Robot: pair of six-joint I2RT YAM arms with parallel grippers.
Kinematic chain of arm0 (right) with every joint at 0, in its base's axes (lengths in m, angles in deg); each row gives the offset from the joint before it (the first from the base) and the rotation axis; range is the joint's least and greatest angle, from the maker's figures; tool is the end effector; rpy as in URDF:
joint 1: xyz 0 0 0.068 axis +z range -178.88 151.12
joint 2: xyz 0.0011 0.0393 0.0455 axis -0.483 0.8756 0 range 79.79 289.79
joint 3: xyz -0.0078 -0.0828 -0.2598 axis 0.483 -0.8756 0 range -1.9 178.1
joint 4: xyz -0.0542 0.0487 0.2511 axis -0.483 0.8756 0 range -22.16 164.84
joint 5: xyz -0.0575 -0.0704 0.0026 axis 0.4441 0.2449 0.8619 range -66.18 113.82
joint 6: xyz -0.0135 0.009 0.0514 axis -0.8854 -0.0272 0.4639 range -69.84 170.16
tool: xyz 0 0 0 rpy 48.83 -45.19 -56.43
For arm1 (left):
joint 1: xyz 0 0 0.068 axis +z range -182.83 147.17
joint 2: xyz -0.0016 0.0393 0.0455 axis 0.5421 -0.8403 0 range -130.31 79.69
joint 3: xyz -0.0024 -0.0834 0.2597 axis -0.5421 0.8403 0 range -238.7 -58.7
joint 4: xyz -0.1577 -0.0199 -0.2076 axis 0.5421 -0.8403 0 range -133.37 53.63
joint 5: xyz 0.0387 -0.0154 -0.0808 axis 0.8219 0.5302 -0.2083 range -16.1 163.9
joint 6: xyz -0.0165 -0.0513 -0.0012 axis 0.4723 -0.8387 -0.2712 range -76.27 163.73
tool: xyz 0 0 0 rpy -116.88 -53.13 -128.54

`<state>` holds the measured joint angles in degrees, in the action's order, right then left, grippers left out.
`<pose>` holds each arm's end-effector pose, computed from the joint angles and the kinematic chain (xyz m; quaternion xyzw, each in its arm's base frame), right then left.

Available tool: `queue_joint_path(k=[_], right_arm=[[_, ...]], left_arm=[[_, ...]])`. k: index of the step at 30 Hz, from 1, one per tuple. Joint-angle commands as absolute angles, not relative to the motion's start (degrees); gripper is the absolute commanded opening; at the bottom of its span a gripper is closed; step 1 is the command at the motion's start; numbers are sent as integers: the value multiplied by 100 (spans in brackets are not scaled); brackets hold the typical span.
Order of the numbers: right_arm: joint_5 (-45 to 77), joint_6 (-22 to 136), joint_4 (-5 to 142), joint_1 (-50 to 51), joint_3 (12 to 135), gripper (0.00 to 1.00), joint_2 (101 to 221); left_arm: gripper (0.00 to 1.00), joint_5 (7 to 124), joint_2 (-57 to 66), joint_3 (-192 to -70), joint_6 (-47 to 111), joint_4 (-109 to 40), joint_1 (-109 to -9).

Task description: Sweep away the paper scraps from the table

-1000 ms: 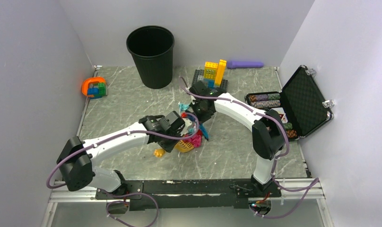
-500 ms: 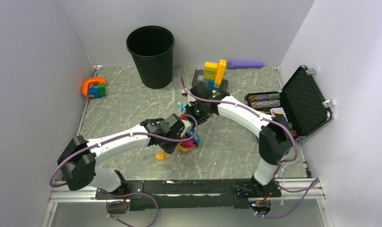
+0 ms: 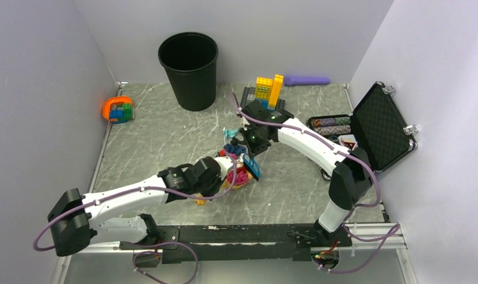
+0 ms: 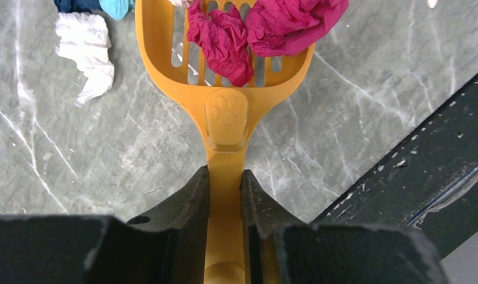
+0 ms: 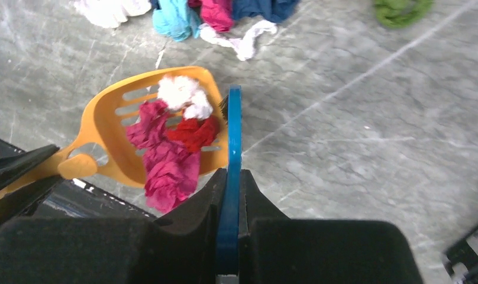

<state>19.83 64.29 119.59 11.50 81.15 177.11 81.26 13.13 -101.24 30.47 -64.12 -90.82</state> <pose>0.2652 0.2290 0.2730 -0.2290 0.9504 0.1254 0.1690 0.1261 -0.1933 0.2250 0.3394 0.8799 -0.1410 0.3010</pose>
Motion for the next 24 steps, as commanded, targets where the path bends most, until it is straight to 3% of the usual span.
queue_joint_path(k=[1,11,17,24], right_arm=[[2883,6684,12296,1025,8485,0,17099],[4525,7432,12532,505,8758,0,16448],[4706,7846,12457,450,8271,0,16113],[4428,8154,12490,435,7961,0,16061]], left_arm=[[0,8285,1838,-10038,2993,-5901,-9206],[0,8157,1632,-11163,2926,-6899,-8880],[0,7725,1372,-12026,2949,-7312,-7702],[0,7457,157,-14134,3268,-7812,-6660]])
